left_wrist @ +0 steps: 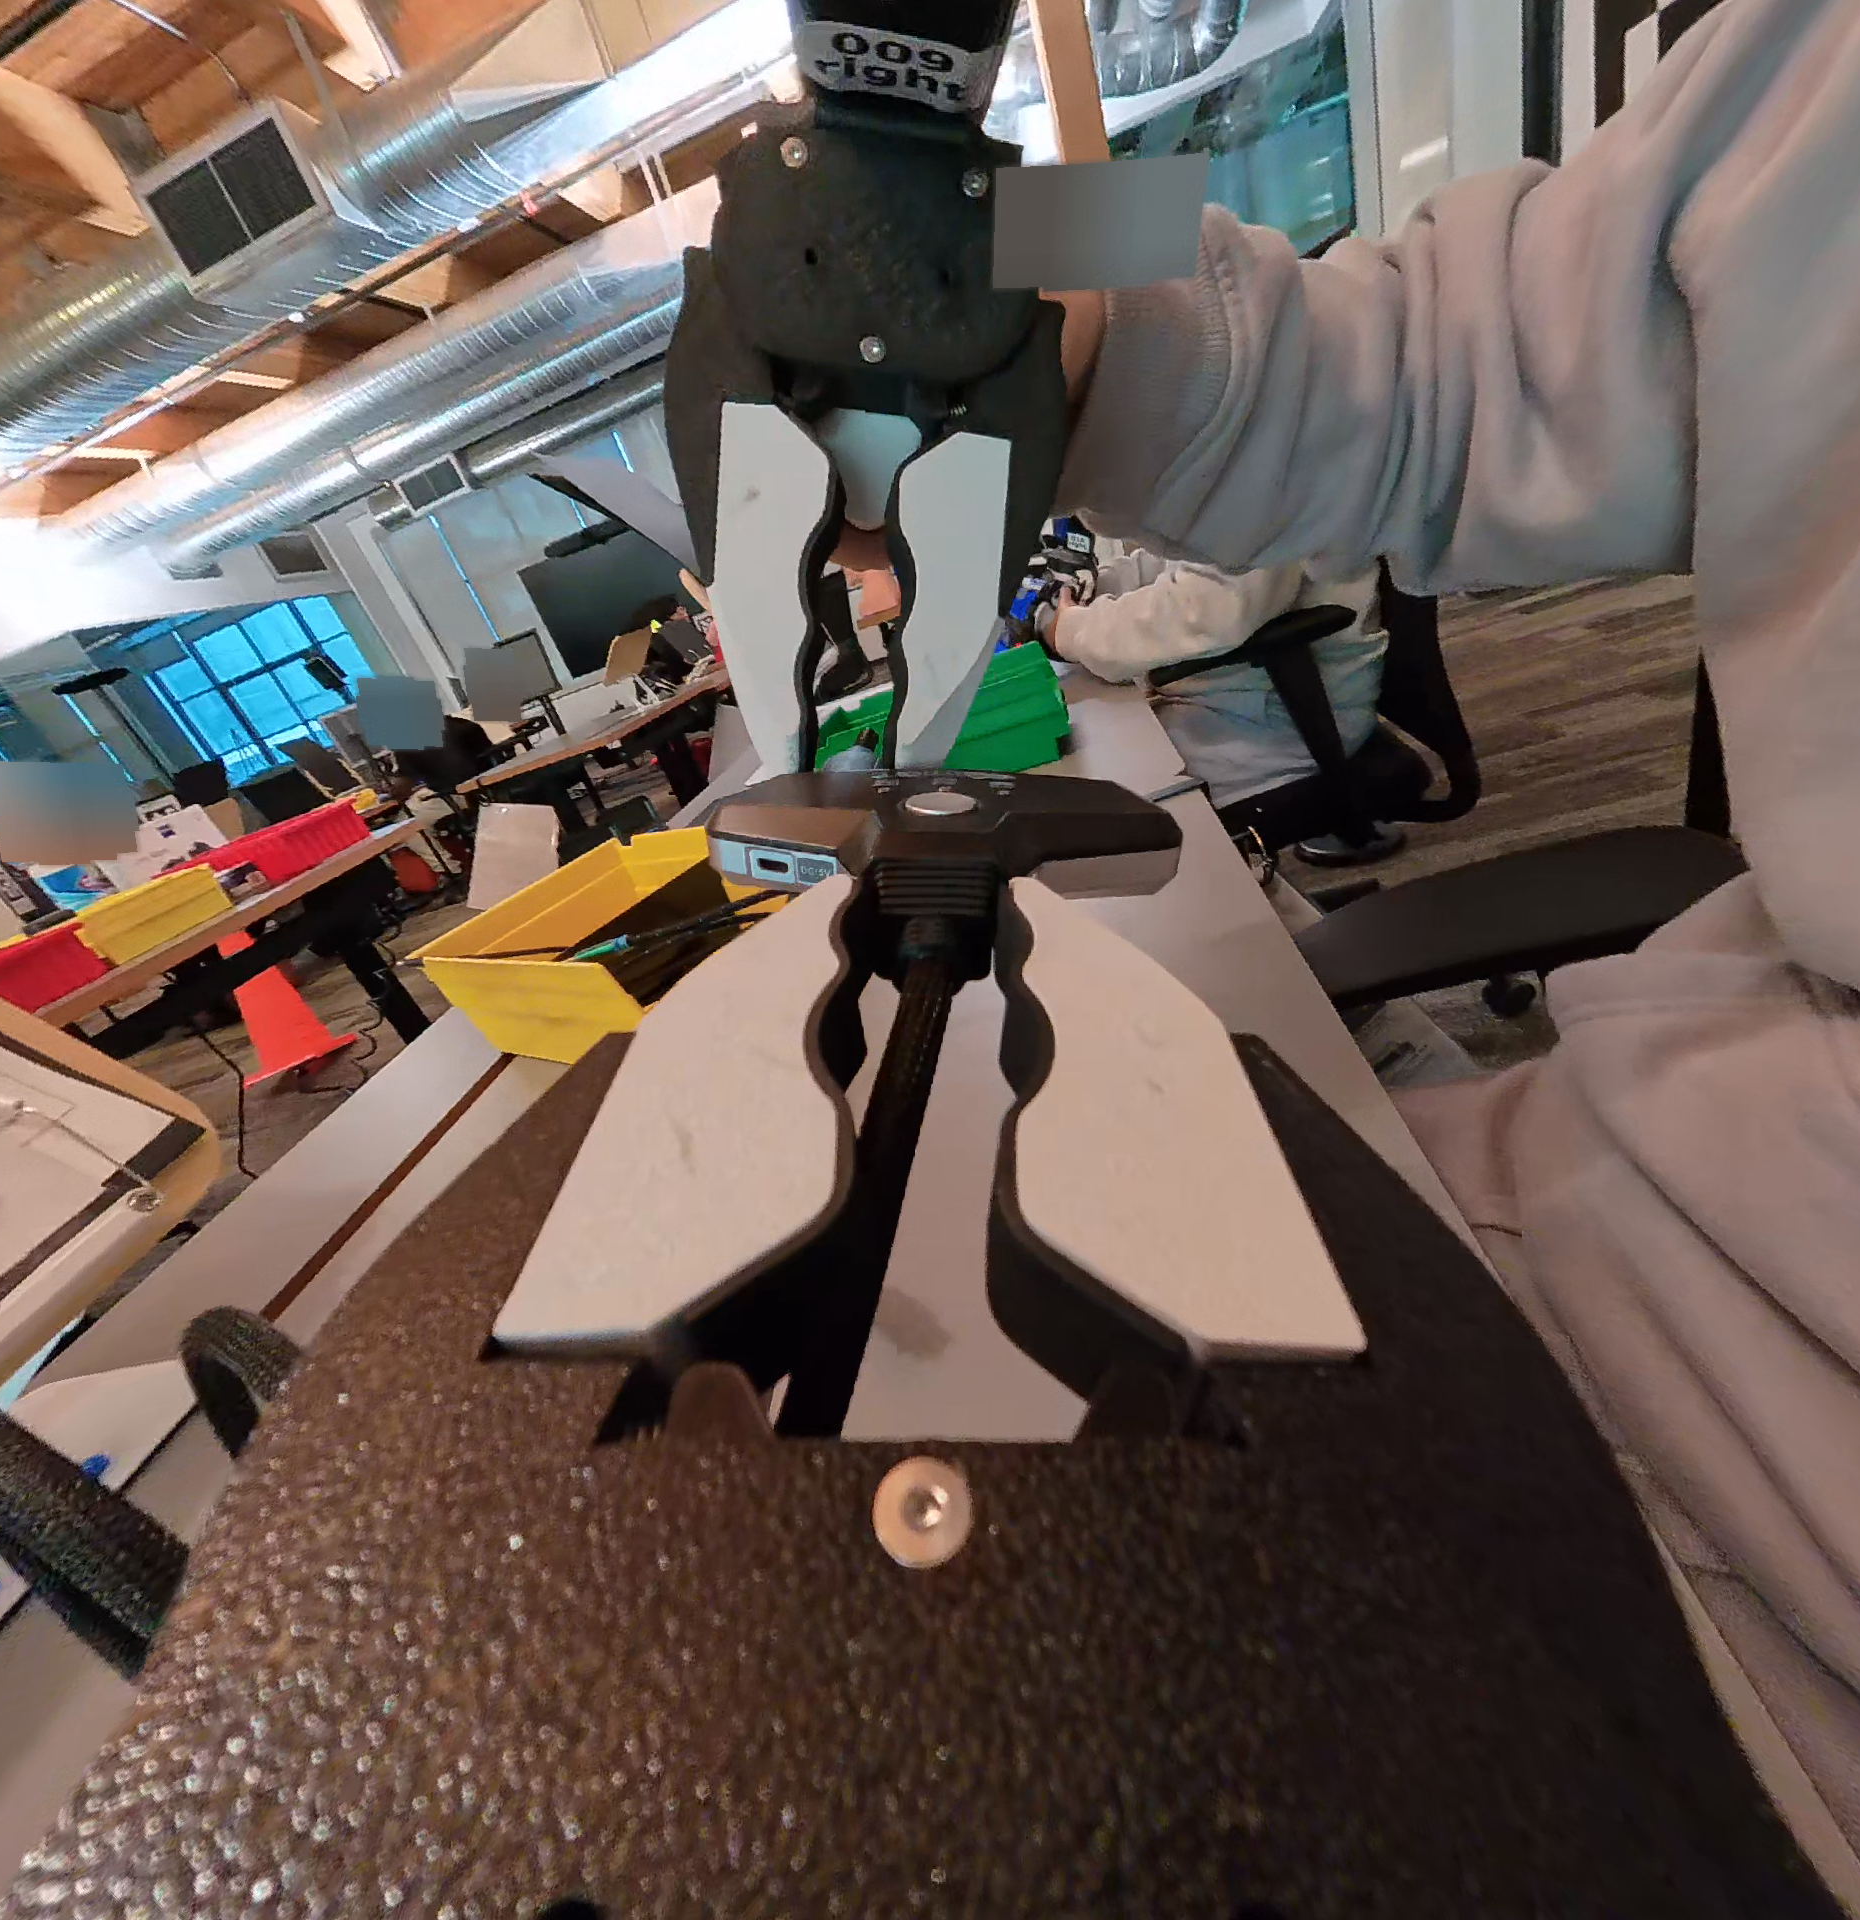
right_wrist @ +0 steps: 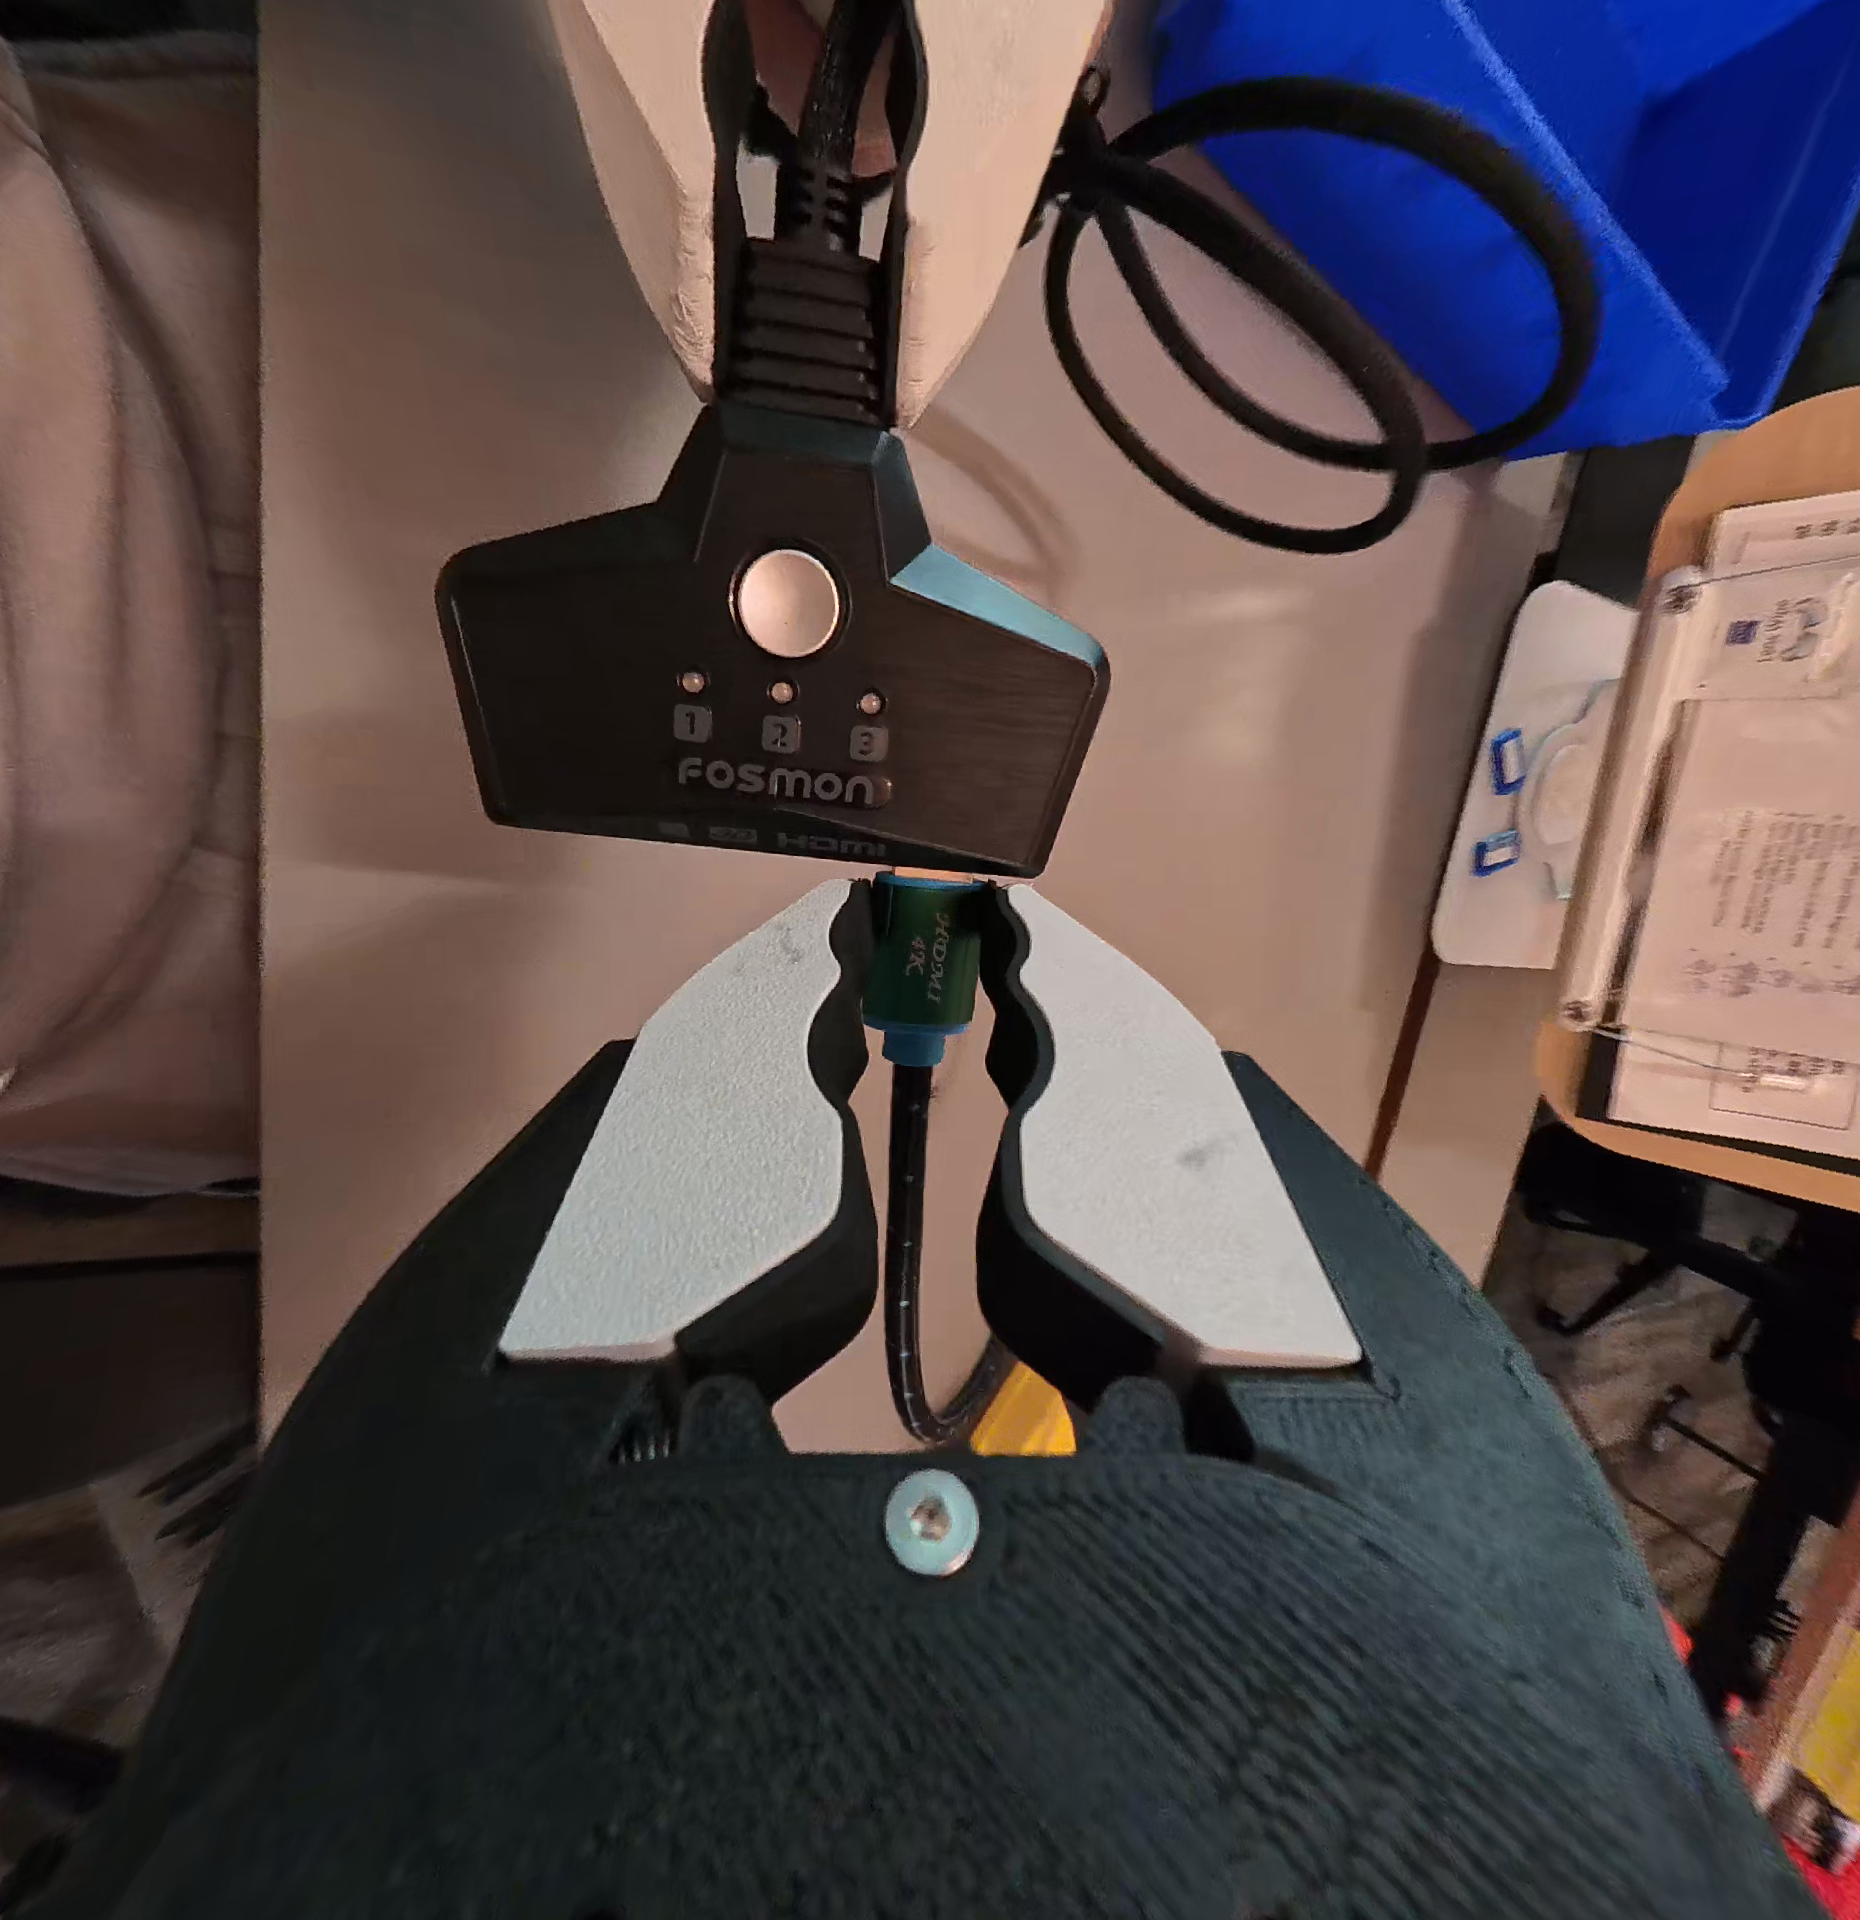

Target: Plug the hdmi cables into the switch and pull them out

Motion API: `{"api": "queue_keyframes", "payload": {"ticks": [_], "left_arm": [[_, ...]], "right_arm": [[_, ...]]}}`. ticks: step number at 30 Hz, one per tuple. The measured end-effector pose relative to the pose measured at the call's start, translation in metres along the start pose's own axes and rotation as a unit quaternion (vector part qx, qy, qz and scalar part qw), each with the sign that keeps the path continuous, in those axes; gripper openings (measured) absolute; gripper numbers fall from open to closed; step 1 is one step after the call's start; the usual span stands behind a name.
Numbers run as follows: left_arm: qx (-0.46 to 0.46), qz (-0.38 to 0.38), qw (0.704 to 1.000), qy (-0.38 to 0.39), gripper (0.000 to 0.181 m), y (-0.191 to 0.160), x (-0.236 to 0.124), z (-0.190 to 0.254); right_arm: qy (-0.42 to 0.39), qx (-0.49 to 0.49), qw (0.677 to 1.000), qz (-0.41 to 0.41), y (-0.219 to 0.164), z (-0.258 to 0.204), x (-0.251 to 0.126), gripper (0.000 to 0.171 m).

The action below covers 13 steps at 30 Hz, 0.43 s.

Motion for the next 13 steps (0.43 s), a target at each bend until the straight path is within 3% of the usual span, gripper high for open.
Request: {"api": "queue_keyframes", "payload": {"ticks": [1, 13], "left_arm": [[0.002, -0.001, 1.0, -0.001, 0.023, 0.001, 0.0, 0.001], [0.01, -0.032, 0.999, 0.018, 0.023, -0.002, 0.005, 0.001]], "right_arm": [[-0.006, -0.004, 1.0, 0.002, 0.0, 0.0, -0.002, 0.022], [0.007, 0.019, 0.999, -0.032, -0.004, 0.0, 0.012, 0.022]]}}
Point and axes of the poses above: each gripper's, where its closed fingertips meet, x out along the fingers, y out of its top, z = x × y across the jaws, the point moved 9 cm from there along -x, back along the fingers, and after that the axes turned 13 degrees about -x, right-handed, at the moved point
